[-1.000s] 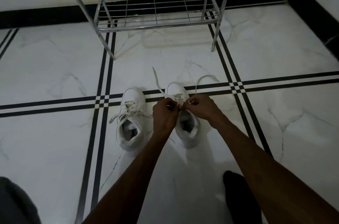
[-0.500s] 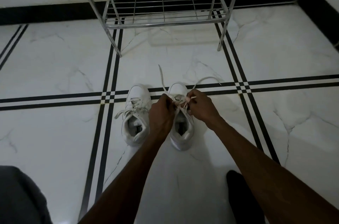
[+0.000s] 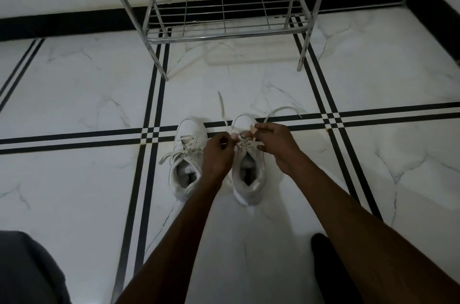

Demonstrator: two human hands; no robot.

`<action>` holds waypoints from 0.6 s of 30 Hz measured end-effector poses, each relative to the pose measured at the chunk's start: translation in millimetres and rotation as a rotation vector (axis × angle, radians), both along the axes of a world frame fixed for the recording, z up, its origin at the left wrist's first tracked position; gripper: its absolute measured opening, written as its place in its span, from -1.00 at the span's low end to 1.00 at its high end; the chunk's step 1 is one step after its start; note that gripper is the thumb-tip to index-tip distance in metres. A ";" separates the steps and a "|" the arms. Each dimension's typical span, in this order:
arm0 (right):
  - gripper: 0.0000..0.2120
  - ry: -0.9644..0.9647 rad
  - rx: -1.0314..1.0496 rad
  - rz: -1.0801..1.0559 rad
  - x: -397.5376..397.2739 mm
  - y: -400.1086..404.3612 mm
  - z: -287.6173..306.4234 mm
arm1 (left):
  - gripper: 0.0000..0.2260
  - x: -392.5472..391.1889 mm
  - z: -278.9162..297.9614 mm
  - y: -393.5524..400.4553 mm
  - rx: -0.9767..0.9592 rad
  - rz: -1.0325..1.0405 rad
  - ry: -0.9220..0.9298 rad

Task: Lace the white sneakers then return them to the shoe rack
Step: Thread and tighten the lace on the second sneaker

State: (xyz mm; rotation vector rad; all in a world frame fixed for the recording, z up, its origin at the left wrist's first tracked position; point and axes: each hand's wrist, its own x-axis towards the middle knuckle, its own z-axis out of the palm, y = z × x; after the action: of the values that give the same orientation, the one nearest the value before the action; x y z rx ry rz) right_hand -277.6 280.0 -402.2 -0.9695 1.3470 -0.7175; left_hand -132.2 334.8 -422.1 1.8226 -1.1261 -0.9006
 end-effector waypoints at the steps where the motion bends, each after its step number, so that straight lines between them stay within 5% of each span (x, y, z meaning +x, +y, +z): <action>1: -0.81 -0.031 -0.003 -0.009 -0.6 -1.1 3.5 | -0.69 3.0 4.3 -0.1 -0.011 0.015 0.091; 7: -0.86 0.213 -0.281 0.320 4.0 -2.4 13.6 | -0.73 19.5 32.9 -17.9 -0.188 -0.116 0.195; 11: -0.75 0.170 -0.181 0.697 0.9 -4.4 27.1 | -0.72 19.9 41.2 -20.1 -0.185 -0.219 0.199; 18: -0.80 0.529 -0.465 0.679 -10.8 -24.9 41.5 | -0.64 11.4 20.7 -17.1 -0.048 -0.296 0.255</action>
State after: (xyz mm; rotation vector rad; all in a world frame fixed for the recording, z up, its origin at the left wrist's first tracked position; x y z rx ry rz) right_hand -288.5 255.1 -360.6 -1.9695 1.1785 -0.2449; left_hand -120.8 317.7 -401.4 1.4744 -1.2583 -1.2269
